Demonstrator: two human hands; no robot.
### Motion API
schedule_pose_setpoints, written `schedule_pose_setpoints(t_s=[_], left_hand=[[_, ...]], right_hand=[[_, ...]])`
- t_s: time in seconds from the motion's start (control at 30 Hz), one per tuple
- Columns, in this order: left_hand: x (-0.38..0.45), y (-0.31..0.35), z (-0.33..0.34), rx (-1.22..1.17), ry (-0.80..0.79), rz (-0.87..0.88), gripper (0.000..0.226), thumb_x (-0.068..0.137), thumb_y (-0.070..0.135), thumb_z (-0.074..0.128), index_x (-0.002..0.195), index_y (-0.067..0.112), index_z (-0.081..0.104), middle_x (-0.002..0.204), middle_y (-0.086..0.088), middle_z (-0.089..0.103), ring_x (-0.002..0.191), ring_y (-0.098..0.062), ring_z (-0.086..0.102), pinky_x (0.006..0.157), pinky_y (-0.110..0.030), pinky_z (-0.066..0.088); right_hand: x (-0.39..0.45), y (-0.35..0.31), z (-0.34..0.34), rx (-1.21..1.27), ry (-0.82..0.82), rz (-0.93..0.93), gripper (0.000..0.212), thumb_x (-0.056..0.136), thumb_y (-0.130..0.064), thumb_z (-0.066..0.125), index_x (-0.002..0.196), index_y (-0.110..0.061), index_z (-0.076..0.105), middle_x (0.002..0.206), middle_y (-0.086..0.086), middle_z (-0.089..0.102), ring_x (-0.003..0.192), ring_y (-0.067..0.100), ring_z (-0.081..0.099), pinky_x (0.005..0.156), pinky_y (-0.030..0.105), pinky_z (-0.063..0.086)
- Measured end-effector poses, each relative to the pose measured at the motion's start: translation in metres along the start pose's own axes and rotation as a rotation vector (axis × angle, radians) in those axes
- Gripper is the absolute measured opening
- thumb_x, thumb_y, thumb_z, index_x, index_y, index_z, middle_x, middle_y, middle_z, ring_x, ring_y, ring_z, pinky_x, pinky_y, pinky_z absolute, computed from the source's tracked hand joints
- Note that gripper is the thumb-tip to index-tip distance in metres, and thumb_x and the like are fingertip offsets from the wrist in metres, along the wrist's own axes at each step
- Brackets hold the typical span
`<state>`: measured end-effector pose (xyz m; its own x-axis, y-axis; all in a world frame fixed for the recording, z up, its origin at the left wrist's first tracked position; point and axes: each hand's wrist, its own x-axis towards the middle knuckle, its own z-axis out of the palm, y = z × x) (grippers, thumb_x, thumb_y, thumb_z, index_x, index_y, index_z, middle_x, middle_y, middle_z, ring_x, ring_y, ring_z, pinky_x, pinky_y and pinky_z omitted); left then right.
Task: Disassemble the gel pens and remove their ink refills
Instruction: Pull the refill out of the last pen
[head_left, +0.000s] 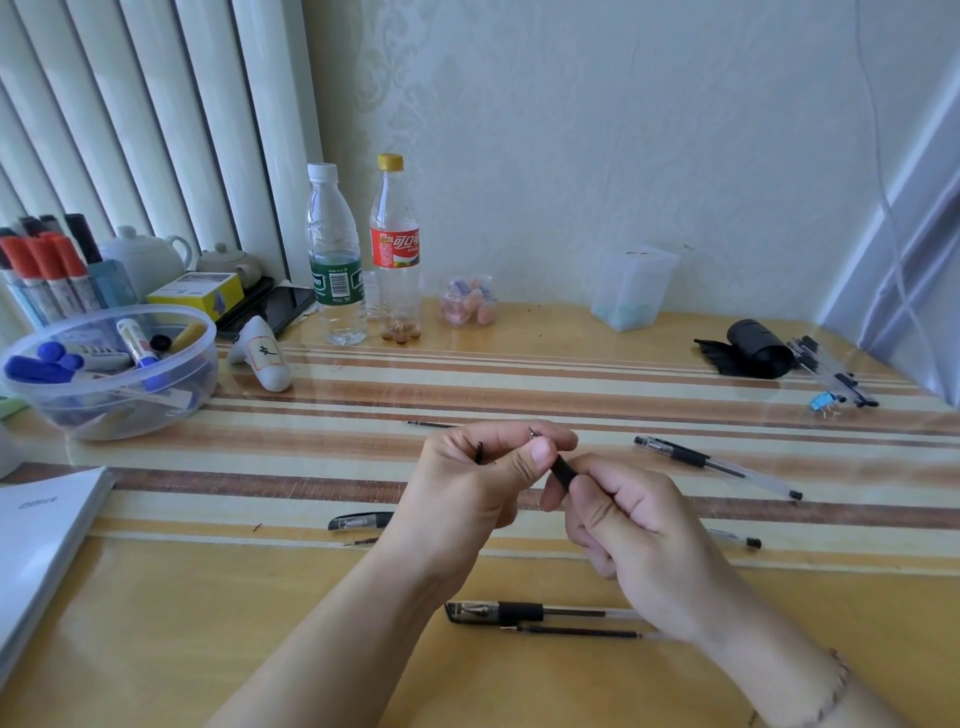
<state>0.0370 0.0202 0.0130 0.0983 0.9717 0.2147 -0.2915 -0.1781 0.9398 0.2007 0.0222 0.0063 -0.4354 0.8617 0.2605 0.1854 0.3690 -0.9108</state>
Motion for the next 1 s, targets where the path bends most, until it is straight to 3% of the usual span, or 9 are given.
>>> schedule_pose_setpoints(t_s=[0.1,0.2,0.37,0.5,0.63,0.7,0.8,0.87,1.0], left_hand=[[0.001,0.001,-0.003,-0.017,-0.079,0.03,0.015,0.078,0.031,0.07,0.082,0.018,0.076,0.065,-0.022,0.055,0.047,-0.041,0.025,0.058,-0.043,0.016],[0.001,0.003,-0.008,0.039,-0.151,0.078,0.018,0.077,0.035,0.074,0.079,0.017,0.075,0.078,-0.042,0.052,0.046,-0.044,0.034,0.05,-0.028,0.022],[0.002,0.003,-0.006,0.066,-0.145,0.033,0.02,0.086,0.028,0.061,0.092,0.011,0.069,0.057,0.0,0.055,0.04,-0.01,0.028,0.049,-0.029,0.017],[0.006,0.002,-0.012,0.036,-0.005,-0.153,0.04,0.082,0.009,0.046,0.12,0.019,0.056,0.087,-0.009,0.048,0.045,-0.013,0.024,0.047,-0.023,0.029],[0.008,-0.001,-0.015,0.015,0.008,-0.247,0.044,0.078,0.01,0.047,0.117,0.029,0.044,0.082,-0.005,0.034,0.053,-0.013,0.031,0.053,-0.025,0.033],[0.009,0.0,-0.017,-0.01,-0.014,-0.251,0.047,0.074,0.005,0.047,0.113,0.03,0.04,0.079,-0.003,0.036,0.056,-0.013,0.035,0.055,-0.026,0.032],[0.009,0.0,-0.019,-0.028,-0.054,-0.217,0.048,0.083,-0.009,0.045,0.112,0.029,0.037,0.083,-0.006,0.041,0.06,-0.014,0.039,0.058,-0.026,0.033],[0.008,-0.001,-0.018,-0.012,-0.072,-0.188,0.043,0.096,-0.011,0.038,0.114,0.027,0.035,0.084,-0.006,0.044,0.063,-0.014,0.04,0.06,-0.026,0.034],[0.007,-0.004,-0.019,0.062,-0.108,-0.213,0.043,0.093,-0.011,0.039,0.116,0.025,0.036,0.088,-0.006,0.054,0.069,-0.015,0.04,0.063,-0.029,0.031]], right_hand=[[-0.002,-0.006,-0.003,0.247,-0.113,0.136,0.033,0.092,-0.036,0.041,0.079,-0.013,0.062,0.054,0.0,0.032,0.041,0.01,0.022,0.042,0.019,0.021],[-0.004,-0.011,-0.001,0.432,-0.223,0.239,0.034,0.091,-0.038,0.044,0.077,-0.014,0.063,0.054,0.0,0.03,0.041,0.011,0.019,0.043,0.018,0.017],[-0.002,-0.011,0.001,0.345,-0.085,0.199,0.017,0.099,-0.029,0.049,0.098,-0.021,0.065,0.059,0.006,0.039,0.044,0.014,0.023,0.043,0.024,0.017],[0.001,0.003,-0.002,0.025,0.152,0.017,0.016,0.1,-0.009,0.041,0.108,-0.023,0.039,0.07,0.004,0.054,0.048,0.014,0.037,0.046,0.029,0.034],[0.001,0.004,-0.008,-0.215,0.288,-0.186,0.022,0.1,-0.007,0.039,0.095,-0.022,0.054,0.073,0.003,0.058,0.055,0.021,0.052,0.054,0.034,0.046],[0.001,-0.002,-0.011,-0.04,0.281,-0.178,0.034,0.099,0.004,0.039,0.104,-0.021,0.062,0.085,0.006,0.067,0.067,0.033,0.058,0.065,0.044,0.051],[0.004,-0.007,-0.016,0.487,0.228,-0.056,0.037,0.085,0.013,0.055,0.111,-0.012,0.063,0.099,0.01,0.071,0.07,0.029,0.06,0.058,0.036,0.051],[0.005,-0.009,-0.016,0.595,0.222,-0.007,0.026,0.082,-0.008,0.07,0.106,-0.013,0.063,0.085,0.012,0.068,0.063,0.027,0.058,0.052,0.032,0.045],[0.005,-0.007,-0.015,0.618,0.333,0.046,0.023,0.093,-0.028,0.047,0.091,-0.015,0.067,0.062,0.003,0.049,0.054,0.021,0.047,0.051,0.033,0.038]])
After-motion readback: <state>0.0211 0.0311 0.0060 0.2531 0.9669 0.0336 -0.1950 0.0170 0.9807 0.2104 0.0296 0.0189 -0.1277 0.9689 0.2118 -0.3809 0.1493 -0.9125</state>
